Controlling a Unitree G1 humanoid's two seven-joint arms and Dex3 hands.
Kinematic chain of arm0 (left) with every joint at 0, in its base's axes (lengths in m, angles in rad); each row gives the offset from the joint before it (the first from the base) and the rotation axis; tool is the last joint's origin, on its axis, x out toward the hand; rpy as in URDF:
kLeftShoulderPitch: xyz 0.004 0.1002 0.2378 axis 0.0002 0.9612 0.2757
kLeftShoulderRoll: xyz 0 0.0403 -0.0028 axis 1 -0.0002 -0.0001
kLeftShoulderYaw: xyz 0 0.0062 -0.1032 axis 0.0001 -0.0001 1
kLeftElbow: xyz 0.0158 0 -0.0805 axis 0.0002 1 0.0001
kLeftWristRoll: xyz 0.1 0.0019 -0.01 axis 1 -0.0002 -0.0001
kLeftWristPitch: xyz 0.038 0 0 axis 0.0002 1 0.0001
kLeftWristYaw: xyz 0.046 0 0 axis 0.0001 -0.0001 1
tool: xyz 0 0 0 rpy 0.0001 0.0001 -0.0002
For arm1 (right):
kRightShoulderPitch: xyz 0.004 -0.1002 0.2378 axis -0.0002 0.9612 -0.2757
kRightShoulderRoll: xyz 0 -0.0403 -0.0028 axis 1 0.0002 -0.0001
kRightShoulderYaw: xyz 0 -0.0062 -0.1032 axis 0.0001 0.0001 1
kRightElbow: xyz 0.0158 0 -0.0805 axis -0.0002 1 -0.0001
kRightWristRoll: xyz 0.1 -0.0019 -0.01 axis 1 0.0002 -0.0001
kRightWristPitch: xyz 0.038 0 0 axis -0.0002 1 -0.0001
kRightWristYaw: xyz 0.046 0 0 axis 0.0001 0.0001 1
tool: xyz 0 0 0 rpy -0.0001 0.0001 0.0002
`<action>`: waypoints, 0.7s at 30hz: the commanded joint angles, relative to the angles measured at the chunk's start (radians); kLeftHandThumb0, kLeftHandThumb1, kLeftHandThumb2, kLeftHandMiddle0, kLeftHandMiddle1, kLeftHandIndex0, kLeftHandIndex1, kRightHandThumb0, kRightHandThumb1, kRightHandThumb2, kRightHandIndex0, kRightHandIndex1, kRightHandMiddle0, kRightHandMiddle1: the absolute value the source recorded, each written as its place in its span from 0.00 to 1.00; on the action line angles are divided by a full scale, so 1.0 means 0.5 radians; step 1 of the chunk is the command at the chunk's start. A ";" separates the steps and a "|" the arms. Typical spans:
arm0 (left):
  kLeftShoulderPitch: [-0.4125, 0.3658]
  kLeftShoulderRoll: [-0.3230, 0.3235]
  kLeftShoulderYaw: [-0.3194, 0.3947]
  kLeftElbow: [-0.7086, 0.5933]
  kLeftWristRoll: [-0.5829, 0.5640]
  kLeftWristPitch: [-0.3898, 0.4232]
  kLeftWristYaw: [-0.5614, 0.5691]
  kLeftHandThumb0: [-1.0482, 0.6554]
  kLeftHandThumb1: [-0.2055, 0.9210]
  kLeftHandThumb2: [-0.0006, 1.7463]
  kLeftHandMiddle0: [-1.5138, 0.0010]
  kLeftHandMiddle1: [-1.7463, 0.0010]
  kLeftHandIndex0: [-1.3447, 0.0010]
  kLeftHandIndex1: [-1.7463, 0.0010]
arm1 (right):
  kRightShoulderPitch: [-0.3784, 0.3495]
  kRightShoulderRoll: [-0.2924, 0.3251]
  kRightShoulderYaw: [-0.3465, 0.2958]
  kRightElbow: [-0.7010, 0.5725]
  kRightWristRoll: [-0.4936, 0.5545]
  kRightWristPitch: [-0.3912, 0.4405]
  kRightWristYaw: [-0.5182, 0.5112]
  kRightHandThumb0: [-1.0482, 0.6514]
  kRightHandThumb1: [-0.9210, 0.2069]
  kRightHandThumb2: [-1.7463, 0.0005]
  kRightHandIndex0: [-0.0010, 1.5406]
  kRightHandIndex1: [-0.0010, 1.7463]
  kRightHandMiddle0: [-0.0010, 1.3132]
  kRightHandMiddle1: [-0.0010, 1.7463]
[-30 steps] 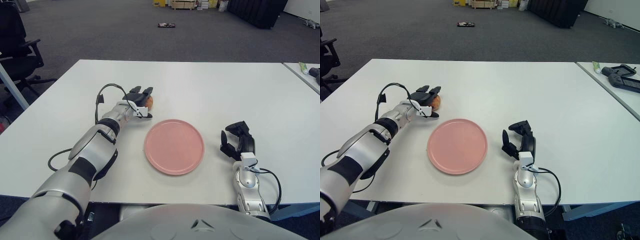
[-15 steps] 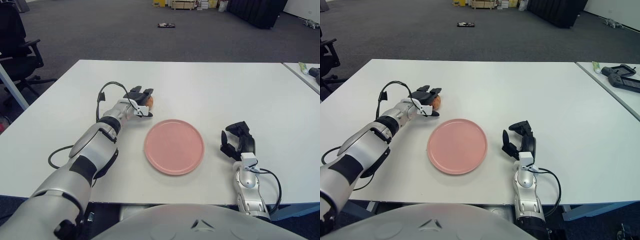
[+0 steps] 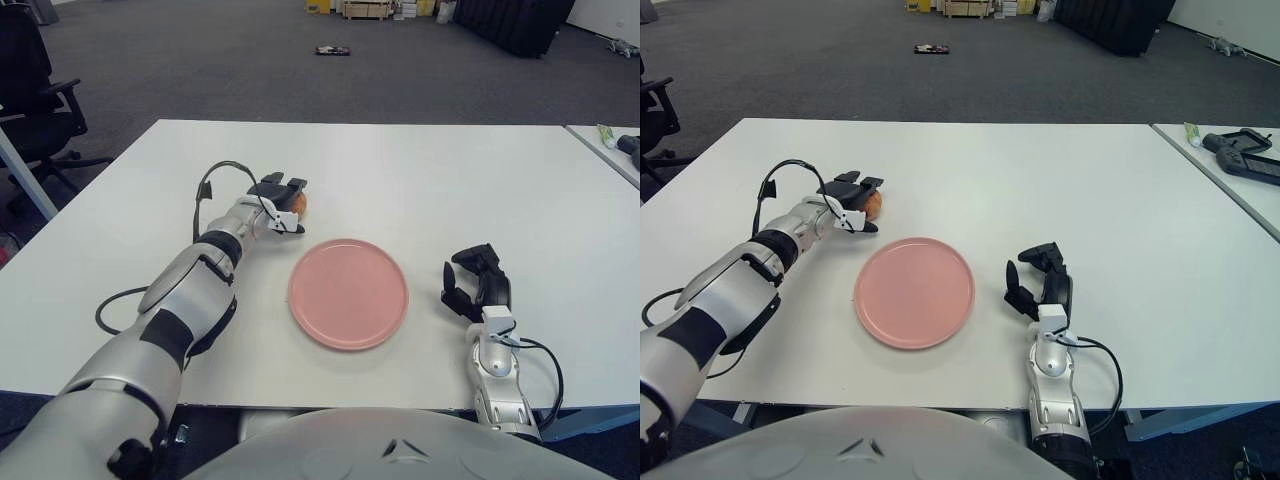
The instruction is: Put the apple into the plate.
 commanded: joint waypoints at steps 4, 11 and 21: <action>0.069 0.019 -0.046 0.065 0.047 0.033 -0.099 0.03 1.00 0.21 0.96 0.96 1.00 0.74 | -0.022 -0.002 -0.017 -0.028 0.017 -0.004 -0.005 0.38 0.28 0.45 0.45 0.76 0.30 1.00; 0.077 0.025 -0.041 0.062 0.037 0.033 -0.093 0.08 0.92 0.21 0.98 0.81 1.00 0.64 | -0.024 -0.013 -0.024 -0.012 0.016 -0.026 -0.003 0.38 0.28 0.45 0.45 0.76 0.30 1.00; 0.095 0.027 0.010 0.060 0.002 0.061 -0.034 0.33 0.43 0.61 1.00 0.21 0.99 0.11 | -0.022 -0.014 -0.034 -0.024 0.022 -0.011 0.004 0.38 0.30 0.44 0.45 0.76 0.31 1.00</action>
